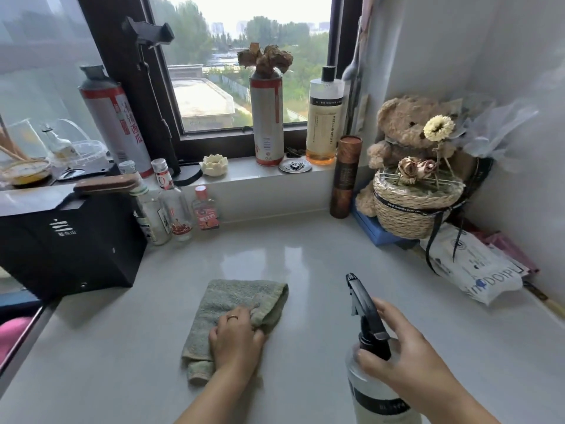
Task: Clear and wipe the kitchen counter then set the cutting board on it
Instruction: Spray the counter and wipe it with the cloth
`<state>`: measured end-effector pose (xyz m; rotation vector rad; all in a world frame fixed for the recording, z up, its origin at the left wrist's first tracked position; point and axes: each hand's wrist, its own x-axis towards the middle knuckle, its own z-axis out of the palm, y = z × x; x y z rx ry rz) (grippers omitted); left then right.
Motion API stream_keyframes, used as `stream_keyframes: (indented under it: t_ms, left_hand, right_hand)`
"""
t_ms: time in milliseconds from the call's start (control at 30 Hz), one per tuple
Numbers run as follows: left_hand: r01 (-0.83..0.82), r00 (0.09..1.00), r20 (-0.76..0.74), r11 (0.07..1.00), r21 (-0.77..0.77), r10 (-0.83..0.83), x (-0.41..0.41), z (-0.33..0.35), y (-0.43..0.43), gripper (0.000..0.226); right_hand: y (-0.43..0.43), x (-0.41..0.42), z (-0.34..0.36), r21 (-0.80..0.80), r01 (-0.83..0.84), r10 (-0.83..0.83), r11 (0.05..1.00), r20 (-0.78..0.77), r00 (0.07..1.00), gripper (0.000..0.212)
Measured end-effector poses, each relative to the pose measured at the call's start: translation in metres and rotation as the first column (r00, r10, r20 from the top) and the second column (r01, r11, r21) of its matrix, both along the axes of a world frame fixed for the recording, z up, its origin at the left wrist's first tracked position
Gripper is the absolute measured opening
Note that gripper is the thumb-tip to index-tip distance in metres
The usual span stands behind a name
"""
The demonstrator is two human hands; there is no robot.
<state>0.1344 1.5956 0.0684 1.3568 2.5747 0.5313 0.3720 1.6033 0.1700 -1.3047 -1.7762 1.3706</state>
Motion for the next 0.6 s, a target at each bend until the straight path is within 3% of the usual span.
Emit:
stream_keyframes:
  t_ms: [33,67,100,167,267,300,367,433,467,500,533,567,600]
  left_hand:
    - [-0.067,0.984,0.173,0.990,0.124,0.045,-0.004,0.007,-0.005,0.023]
    - [-0.190,0.900,0.430,0.950,0.248,0.068,-0.011,0.015,-0.010,0.008]
    - [-0.338,0.745,0.665,0.890,0.307,0.053,-0.021,0.023,-0.016,0.009]
    - [-0.521,0.363,0.930,0.814,0.258,-0.062,-0.039,0.033,-0.035,0.013]
    - [-0.487,-0.047,0.982,0.863,0.135,-0.180,-0.051,0.047,-0.062,0.023]
    - [-0.467,-0.131,0.975,0.879,0.098,-0.179,-0.052,0.048,-0.069,0.030]
    - [-0.459,-0.188,0.974,0.888,0.026,-0.126,-0.051,0.043,-0.079,0.033]
    - [-0.480,-0.203,0.975,0.877,-0.022,-0.086,-0.047,0.040,-0.086,0.040]
    - [-0.492,-0.136,0.989,0.871,-0.015,-0.060,-0.046,0.035,-0.089,0.041]
    - [-0.496,0.012,0.999,0.868,0.032,-0.030,-0.045,0.029,-0.092,0.039]
    - [-0.461,0.270,0.962,0.881,0.105,0.027,-0.045,0.025,-0.096,0.039]
    - [-0.399,0.549,0.828,0.906,0.140,0.114,-0.045,0.021,-0.098,0.049]
    - [-0.341,0.733,0.662,0.926,0.159,0.157,-0.045,0.021,-0.100,0.069]
  right_hand:
    - [0.000,-0.002,-0.001,-0.018,-0.034,0.033,0.999,-0.014,0.999,0.057]
    - [0.000,-0.004,0.000,-0.036,-0.069,0.069,0.997,-0.012,0.998,0.058]
    - [0.001,-0.008,0.000,-0.043,-0.116,0.116,0.992,-0.017,0.993,0.061]
    - [0.001,-0.017,0.003,-0.063,-0.261,0.260,0.963,-0.031,0.965,0.065]
    - [-0.001,-0.040,0.009,-0.124,-0.496,0.487,0.859,-0.097,0.868,0.054]
    - [-0.003,-0.049,0.010,-0.142,-0.544,0.535,0.827,-0.101,0.839,0.046]
    - [-0.008,-0.066,0.009,-0.169,-0.600,0.594,0.782,-0.090,0.799,0.037]
    - [-0.013,-0.079,0.006,-0.201,-0.652,0.648,0.731,-0.097,0.756,0.040]
    - [-0.015,-0.084,0.005,-0.222,-0.676,0.671,0.703,-0.108,0.733,0.043]
    - [-0.017,-0.088,0.004,-0.239,-0.693,0.688,0.680,-0.118,0.716,0.045]
    - [-0.017,-0.091,0.003,-0.247,-0.701,0.697,0.669,-0.118,0.707,0.045]
    - [-0.016,-0.092,0.001,-0.247,-0.703,0.701,0.666,-0.115,0.704,0.045]
    - [-0.016,-0.094,-0.001,-0.250,-0.701,0.698,0.668,-0.114,0.707,0.046]
